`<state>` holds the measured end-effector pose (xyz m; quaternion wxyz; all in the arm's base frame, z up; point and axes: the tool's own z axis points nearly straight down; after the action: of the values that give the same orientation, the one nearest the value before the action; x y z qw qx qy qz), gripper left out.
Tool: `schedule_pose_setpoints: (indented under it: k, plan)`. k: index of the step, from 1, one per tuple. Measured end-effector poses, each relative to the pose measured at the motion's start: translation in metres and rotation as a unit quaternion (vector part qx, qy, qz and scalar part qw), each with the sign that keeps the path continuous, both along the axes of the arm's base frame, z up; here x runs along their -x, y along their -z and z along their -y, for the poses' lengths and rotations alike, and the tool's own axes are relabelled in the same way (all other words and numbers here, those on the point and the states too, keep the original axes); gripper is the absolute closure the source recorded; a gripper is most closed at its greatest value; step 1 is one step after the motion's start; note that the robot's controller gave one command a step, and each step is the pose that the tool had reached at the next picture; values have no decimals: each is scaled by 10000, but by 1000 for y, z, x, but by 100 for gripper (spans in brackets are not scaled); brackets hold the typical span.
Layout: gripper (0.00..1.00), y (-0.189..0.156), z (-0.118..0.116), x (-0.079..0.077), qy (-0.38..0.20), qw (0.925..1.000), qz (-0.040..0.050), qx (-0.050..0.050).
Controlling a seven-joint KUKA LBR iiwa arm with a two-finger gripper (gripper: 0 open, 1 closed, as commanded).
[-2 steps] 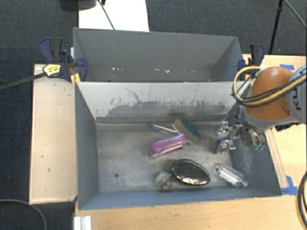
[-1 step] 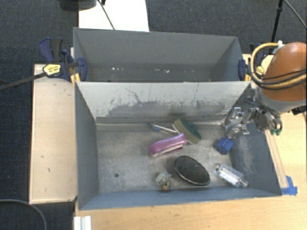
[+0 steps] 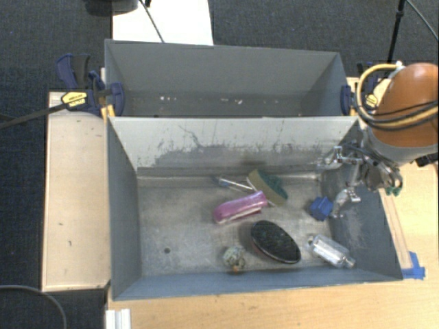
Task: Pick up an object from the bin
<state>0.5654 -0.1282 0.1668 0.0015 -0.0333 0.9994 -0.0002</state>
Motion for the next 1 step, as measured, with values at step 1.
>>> schedule_pose_setpoints:
  k: [1]
  plan:
    - [0, 87, 11, -8, -474, 9989, -34, -8]
